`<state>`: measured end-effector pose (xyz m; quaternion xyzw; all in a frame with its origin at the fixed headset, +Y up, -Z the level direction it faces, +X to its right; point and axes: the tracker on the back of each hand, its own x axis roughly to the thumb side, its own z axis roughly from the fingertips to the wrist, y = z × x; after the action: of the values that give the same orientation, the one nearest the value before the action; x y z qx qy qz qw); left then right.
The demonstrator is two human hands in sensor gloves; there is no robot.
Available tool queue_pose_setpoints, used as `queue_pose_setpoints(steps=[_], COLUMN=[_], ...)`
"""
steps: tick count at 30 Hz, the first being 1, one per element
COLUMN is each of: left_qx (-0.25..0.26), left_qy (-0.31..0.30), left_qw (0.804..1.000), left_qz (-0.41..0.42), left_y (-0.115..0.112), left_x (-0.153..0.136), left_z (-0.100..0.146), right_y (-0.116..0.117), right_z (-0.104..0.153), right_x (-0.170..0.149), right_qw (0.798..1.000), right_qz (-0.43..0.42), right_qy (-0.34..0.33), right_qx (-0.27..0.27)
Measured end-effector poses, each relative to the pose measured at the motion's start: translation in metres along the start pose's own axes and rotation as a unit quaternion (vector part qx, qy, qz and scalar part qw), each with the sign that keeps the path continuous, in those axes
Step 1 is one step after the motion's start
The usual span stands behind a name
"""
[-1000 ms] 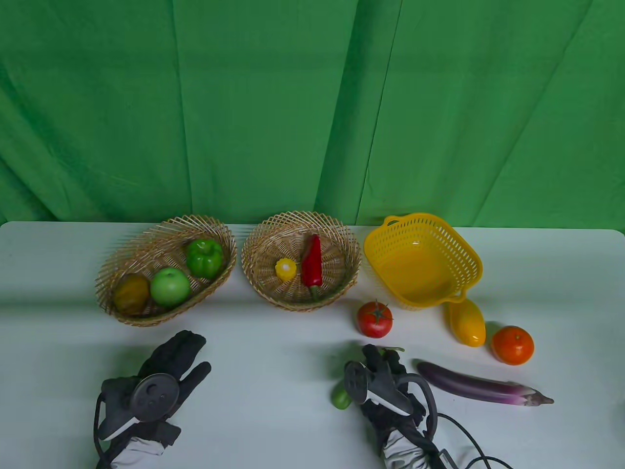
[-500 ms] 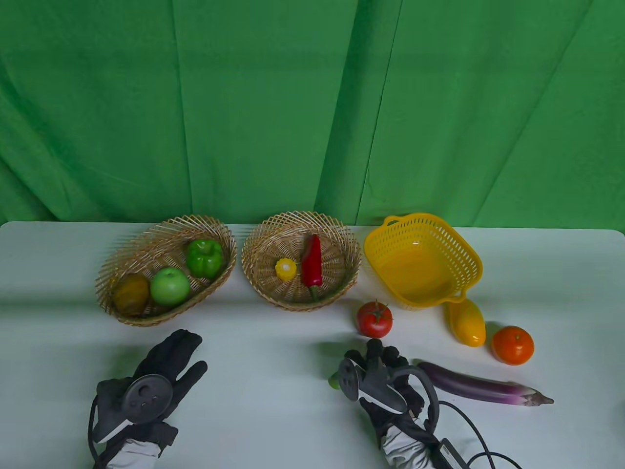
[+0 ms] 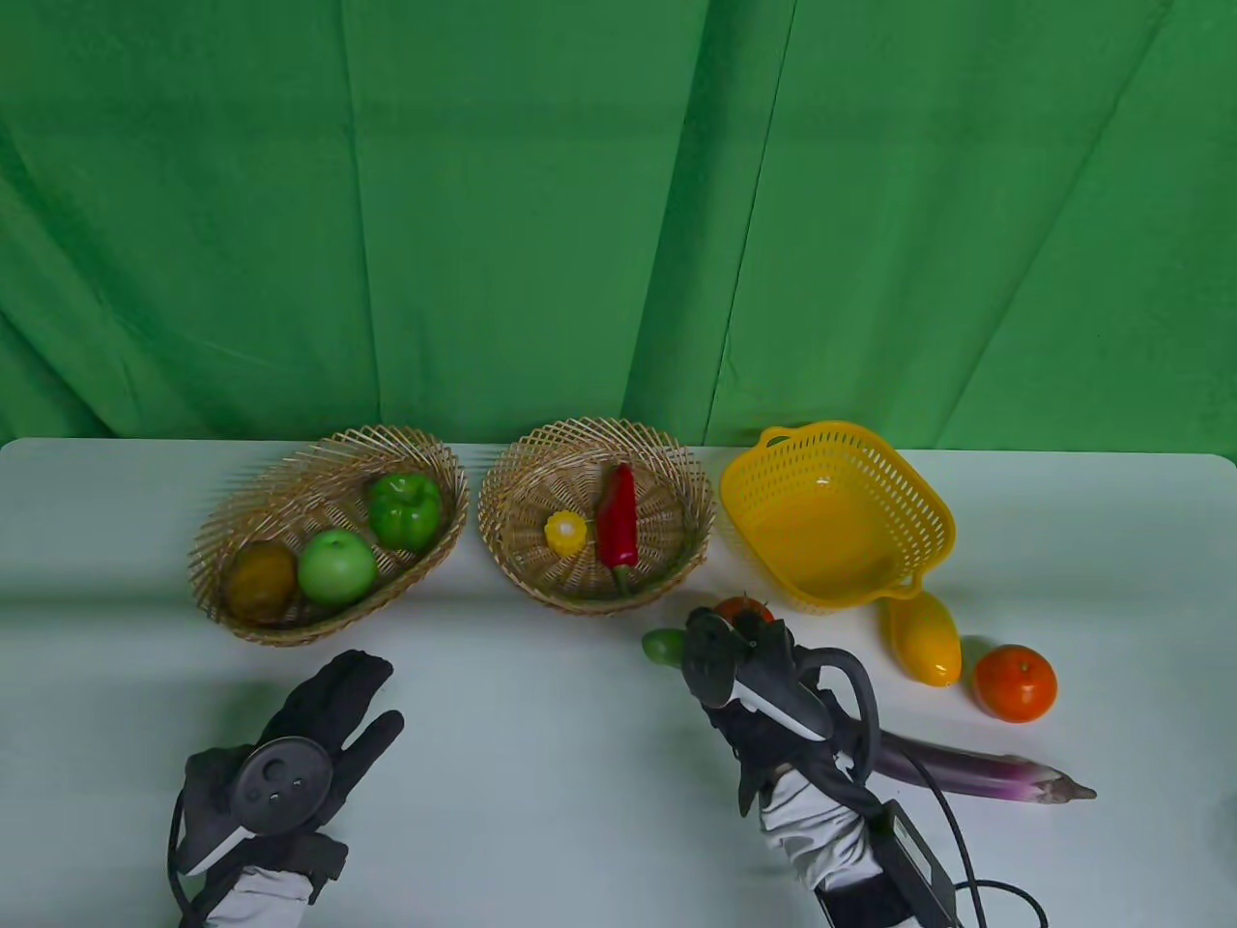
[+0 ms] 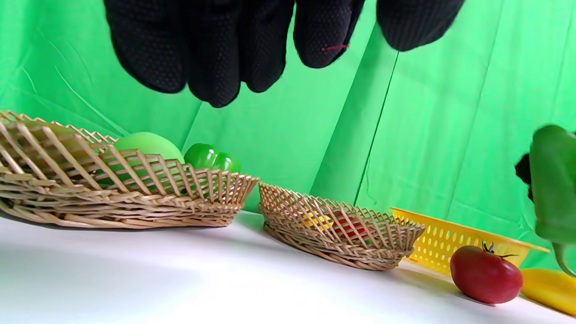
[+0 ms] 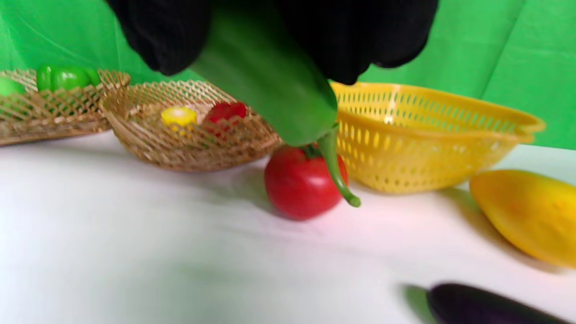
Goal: Place 10 objects into 3 containers, with green background
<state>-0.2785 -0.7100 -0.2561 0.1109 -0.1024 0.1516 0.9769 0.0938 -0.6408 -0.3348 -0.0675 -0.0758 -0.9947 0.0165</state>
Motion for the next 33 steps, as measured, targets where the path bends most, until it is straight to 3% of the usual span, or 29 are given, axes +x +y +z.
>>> queue_pose_setpoints(steps=[4, 12, 23, 33], left_qx=[-0.001, -0.005, -0.005, -0.007], left_qy=[0.000, 0.005, 0.016, 0.020], left_qw=[1.000, 1.000, 1.000, 1.000], left_qz=[-0.001, -0.005, -0.007, -0.007], left_y=[0.000, 0.000, 0.001, 0.001], left_x=[0.000, -0.001, -0.006, -0.008], left_z=[0.000, 0.000, 0.000, -0.001], right_y=[-0.016, -0.020, 0.000, 0.022], right_z=[-0.016, -0.059, -0.116, -0.134], right_x=[0.011, 0.040, 0.075, 0.075], right_qw=[0.999, 0.997, 0.998, 0.997], right_qz=[-0.028, -0.038, 0.024, 0.050], right_qy=[-0.012, -0.021, 0.004, 0.042], right_qx=[-0.016, -0.067, -0.051, -0.029])
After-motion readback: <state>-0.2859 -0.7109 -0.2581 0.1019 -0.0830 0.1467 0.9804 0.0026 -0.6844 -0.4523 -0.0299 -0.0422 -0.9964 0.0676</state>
